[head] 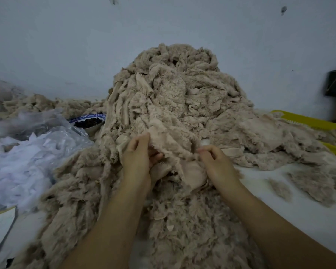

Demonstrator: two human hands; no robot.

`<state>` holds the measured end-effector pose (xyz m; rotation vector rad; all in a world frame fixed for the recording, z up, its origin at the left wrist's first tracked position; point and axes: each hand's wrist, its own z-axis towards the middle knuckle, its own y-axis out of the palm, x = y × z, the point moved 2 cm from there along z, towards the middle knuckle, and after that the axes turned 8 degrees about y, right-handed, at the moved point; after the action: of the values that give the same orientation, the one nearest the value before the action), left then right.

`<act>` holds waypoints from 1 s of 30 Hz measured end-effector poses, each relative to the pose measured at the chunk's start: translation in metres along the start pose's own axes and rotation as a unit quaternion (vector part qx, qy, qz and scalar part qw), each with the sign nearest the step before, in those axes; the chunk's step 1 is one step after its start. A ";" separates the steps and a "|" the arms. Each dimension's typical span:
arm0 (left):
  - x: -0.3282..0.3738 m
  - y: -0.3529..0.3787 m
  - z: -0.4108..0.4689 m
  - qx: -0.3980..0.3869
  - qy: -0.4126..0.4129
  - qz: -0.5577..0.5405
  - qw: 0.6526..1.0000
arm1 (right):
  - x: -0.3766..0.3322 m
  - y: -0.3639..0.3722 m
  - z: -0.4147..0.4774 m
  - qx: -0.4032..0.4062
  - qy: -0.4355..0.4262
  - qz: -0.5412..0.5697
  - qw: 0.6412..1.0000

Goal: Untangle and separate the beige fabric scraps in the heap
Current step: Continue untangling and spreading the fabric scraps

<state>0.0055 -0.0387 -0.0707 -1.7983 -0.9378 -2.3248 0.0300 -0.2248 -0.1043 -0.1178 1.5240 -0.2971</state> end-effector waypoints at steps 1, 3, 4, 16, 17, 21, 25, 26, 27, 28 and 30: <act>0.000 0.003 -0.004 -0.033 0.004 0.024 0.999 | -0.005 0.000 -0.005 -0.009 -0.041 -0.001 0.999; -0.002 0.012 -0.013 -0.104 0.009 0.072 0.992 | -0.014 0.002 -0.013 -0.039 -0.112 -0.007 0.993; -0.003 0.016 -0.018 -0.137 0.012 0.086 0.987 | -0.016 0.004 -0.016 -0.047 -0.141 -0.027 0.989; -0.007 0.018 -0.020 -0.175 0.015 0.042 0.984 | -0.011 -0.008 0.001 0.012 -0.005 0.097 0.995; -0.006 0.019 -0.020 -0.187 0.020 0.048 0.981 | -0.010 -0.008 0.000 0.003 -0.002 0.110 0.994; -0.008 0.025 -0.029 -0.291 0.147 0.198 0.924 | -0.012 0.003 -0.007 -0.116 -0.007 0.184 0.976; -0.022 0.030 -0.036 -0.399 0.116 0.318 0.853 | -0.012 0.001 -0.004 -0.099 0.047 0.214 0.971; -0.022 0.030 -0.036 -0.392 0.101 0.313 0.859 | -0.012 -0.001 -0.002 -0.080 0.061 0.209 0.973; -0.021 0.030 -0.035 -0.368 0.074 0.295 0.879 | -0.011 -0.004 -0.001 -0.069 0.062 0.202 0.975; -0.018 0.028 -0.033 -0.331 0.050 0.270 0.903 | -0.011 -0.005 0.000 -0.064 0.049 0.192 0.978; -0.018 0.023 -0.030 -0.286 -0.008 0.214 0.934 | -0.017 -0.004 -0.006 -0.072 -0.012 0.150 0.986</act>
<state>-0.0050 -0.0780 -0.0809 -1.9344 0.1750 -2.4227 0.0236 -0.2234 -0.0872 -0.0039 1.5139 0.0554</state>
